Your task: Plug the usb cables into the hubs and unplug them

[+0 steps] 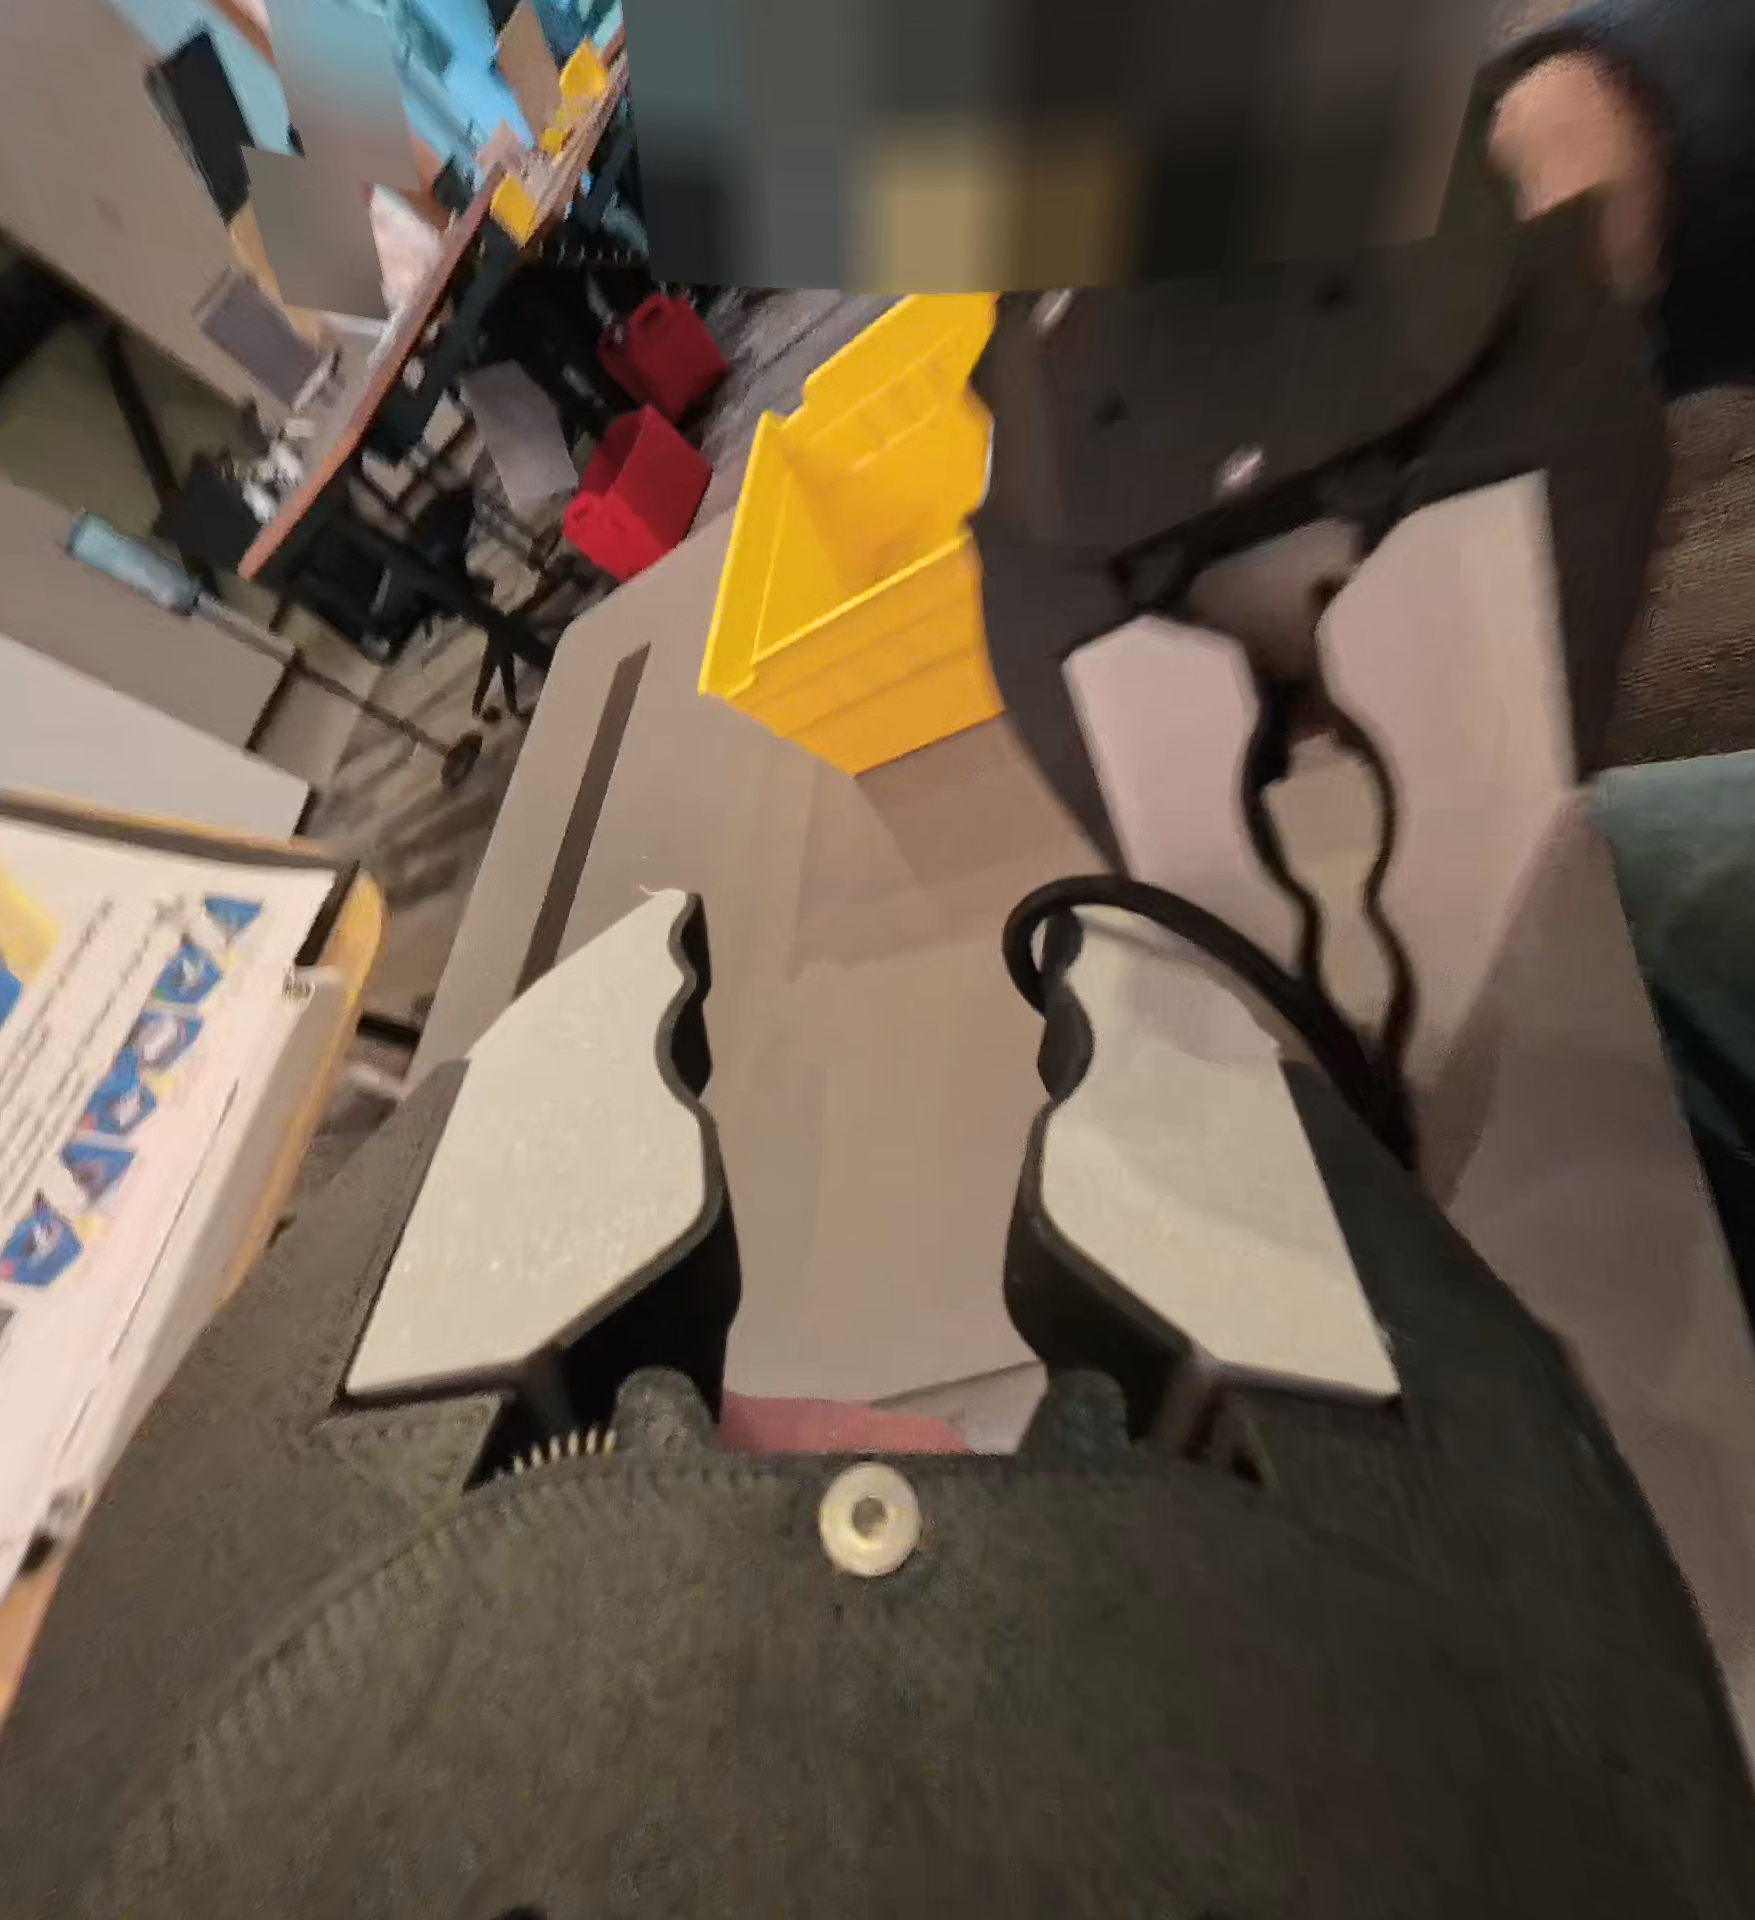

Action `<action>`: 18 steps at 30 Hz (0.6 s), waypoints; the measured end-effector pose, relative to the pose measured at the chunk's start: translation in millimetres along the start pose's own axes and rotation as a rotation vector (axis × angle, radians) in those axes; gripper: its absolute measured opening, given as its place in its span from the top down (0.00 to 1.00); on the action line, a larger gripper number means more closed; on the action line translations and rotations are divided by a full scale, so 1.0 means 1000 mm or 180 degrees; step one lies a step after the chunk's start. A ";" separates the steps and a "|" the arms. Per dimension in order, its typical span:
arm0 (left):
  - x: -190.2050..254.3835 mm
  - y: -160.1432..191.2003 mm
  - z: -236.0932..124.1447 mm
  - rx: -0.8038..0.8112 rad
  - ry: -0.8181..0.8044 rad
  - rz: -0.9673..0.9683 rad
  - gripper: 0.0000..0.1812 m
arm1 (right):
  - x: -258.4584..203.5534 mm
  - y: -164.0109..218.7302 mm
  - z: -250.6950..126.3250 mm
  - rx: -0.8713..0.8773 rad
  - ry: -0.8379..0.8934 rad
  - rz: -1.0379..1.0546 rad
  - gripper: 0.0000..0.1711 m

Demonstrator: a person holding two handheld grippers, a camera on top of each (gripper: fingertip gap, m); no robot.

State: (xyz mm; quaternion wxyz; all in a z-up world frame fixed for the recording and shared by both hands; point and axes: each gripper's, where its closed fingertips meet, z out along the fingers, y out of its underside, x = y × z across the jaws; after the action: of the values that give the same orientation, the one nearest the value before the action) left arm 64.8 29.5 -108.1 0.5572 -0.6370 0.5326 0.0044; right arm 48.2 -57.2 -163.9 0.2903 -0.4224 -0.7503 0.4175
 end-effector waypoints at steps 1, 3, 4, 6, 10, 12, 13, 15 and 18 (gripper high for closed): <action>-0.005 0.008 0.003 -0.0101 -0.0053 -0.0048 0.66 | 0.001 -0.002 -0.003 0.0020 0.0052 -0.0034 1.00; -0.012 0.021 0.007 -0.0275 -0.0140 -0.0143 0.66 | 0.003 -0.007 -0.010 0.0067 0.0155 -0.0104 1.00; -0.014 0.028 0.010 -0.0354 -0.0143 -0.0206 0.66 | 0.005 -0.008 -0.012 0.0062 0.0209 -0.0144 1.00; -0.012 0.036 0.014 -0.0448 -0.0066 -0.0343 0.68 | 0.008 -0.009 -0.017 0.0069 0.0298 -0.0202 1.00; -0.005 0.047 0.018 -0.0691 0.0116 -0.0421 0.72 | 0.014 -0.010 -0.025 0.0015 0.0498 -0.0333 1.00; 0.001 0.053 0.018 -0.0774 0.0234 -0.0441 0.75 | 0.018 -0.009 -0.028 -0.0070 0.0647 -0.0432 1.00; 0.005 0.058 0.017 -0.0858 0.0311 -0.0444 0.76 | 0.021 -0.009 -0.030 -0.0124 0.0725 -0.0478 1.00; 0.014 0.066 0.016 -0.1004 0.0459 -0.0470 0.78 | 0.027 -0.006 -0.034 -0.0308 0.0914 -0.0609 1.00; 0.029 0.071 0.012 -0.1120 0.0755 -0.0504 0.81 | 0.031 -0.003 -0.036 -0.0597 0.1134 -0.0847 1.00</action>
State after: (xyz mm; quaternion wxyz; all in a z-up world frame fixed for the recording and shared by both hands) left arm 36.2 32.0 -180.7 0.3696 -0.7603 0.5338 -0.0215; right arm 60.7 -17.3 -141.0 0.4300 -0.4119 -0.7718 0.2230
